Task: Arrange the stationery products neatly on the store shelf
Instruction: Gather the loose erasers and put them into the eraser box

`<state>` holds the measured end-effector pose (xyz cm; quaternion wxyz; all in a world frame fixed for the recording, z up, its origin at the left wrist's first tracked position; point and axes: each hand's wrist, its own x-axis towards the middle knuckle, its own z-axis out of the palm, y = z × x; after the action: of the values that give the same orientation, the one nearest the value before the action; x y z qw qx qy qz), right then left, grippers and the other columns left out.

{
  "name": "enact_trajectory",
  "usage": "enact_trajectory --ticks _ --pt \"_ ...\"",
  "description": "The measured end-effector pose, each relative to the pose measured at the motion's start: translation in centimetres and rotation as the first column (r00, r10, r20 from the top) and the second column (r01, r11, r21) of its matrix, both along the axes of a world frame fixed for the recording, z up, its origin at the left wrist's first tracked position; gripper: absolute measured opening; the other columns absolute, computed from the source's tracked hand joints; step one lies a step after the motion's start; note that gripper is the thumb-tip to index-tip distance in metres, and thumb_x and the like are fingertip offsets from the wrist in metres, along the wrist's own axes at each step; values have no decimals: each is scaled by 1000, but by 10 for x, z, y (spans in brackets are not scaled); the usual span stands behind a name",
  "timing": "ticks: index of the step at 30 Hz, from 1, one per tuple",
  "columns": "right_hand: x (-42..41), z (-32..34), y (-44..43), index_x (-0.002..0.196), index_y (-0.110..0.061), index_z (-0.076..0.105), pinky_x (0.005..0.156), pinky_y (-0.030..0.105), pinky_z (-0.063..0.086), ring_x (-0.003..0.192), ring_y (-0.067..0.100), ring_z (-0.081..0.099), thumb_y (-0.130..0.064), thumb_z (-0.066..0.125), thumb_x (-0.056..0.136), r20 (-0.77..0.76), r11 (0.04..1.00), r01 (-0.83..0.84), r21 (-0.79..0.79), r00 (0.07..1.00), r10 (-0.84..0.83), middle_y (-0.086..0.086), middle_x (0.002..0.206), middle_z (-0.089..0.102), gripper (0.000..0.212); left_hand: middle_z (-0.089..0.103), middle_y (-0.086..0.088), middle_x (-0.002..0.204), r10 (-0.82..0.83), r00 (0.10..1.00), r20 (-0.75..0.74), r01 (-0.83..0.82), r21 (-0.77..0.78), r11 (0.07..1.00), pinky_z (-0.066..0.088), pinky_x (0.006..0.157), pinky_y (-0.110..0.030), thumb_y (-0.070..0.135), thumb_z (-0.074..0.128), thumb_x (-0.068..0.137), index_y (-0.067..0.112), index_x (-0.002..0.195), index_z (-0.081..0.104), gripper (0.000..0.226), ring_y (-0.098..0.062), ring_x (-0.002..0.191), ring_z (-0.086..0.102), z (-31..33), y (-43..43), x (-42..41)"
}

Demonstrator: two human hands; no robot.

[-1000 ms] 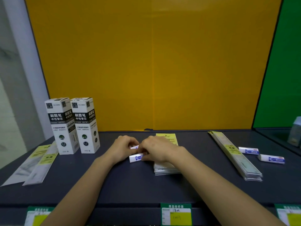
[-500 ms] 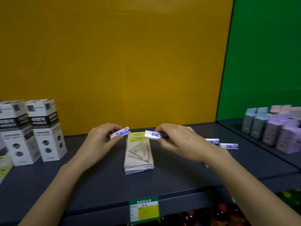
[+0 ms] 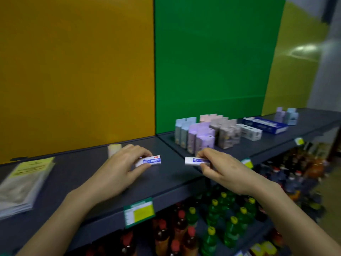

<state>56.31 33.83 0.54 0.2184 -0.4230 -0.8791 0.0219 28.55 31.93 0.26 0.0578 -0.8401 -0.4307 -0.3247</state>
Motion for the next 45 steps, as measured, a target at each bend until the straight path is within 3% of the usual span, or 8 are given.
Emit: enact_trajectory --ticks 2,7,13,20,30,33,39,45 --pt "43 -2 3 90 -31 42 65 34 37 66 7 42 -32 41 92 11 999 39 1 999 -39 -17 76 44 2 56 19 88 -21 1000 0 21 -1 1000 35 75 -17 52 36 82 29 98 57 35 3 84 44 -4 10 40" --pt "146 -9 9 103 -31 49 61 24 37 69 6 49 -33 43 94 -30 997 73 -22 997 -73 -16 83 51 11 57 16 88 -57 998 7 57 2 998 36 74 -19 50 37 82 26 98 58 35 0 83 44 -13 31 135" --pt "255 -15 23 114 -26 51 71 13 36 84 -7 46 -34 42 95 -39 991 137 6 990 -136 -23 92 47 22 58 16 92 -114 993 32 115 -21 993 37 75 -20 52 36 80 27 99 57 38 1 84 45 -19 61 238" --pt "353 -21 54 118 -26 52 77 23 42 94 8 51 -32 45 94 -86 976 213 43 974 -209 -10 105 56 25 58 15 88 -203 979 1 203 -20 979 39 72 -26 50 38 80 26 96 57 35 -1 80 44 -16 113 341" --pt "460 -16 151 117 -20 54 71 7 35 83 -7 48 -28 47 94 -94 967 251 44 965 -246 -9 104 56 26 54 18 85 -223 974 -28 224 13 975 42 70 -25 57 30 77 29 93 54 40 -3 82 46 -7 216 459" --pt "485 -10 189 114 -22 55 71 11 37 85 0 52 -27 48 94 -105 970 237 57 968 -230 -7 101 58 22 45 24 75 -212 975 -59 215 42 976 37 66 -18 56 30 77 25 92 55 42 -2 77 40 -1 247 487" --pt "519 -10 265 113 -21 57 74 19 42 84 5 53 -26 49 93 -130 983 172 63 978 -162 -6 100 55 21 45 20 83 -140 986 -87 142 24 990 39 74 -27 36 49 89 22 97 55 17 -8 86 44 1 289 529" --pt "545 -8 340 113 -22 58 83 29 44 94 12 54 -27 49 93 -144 998 57 34 988 -51 -5 104 51 23 51 15 89 -10 996 -90 11 13 1000 43 76 -29 34 54 88 20 98 57 17 -9 85 47 3 337 553"
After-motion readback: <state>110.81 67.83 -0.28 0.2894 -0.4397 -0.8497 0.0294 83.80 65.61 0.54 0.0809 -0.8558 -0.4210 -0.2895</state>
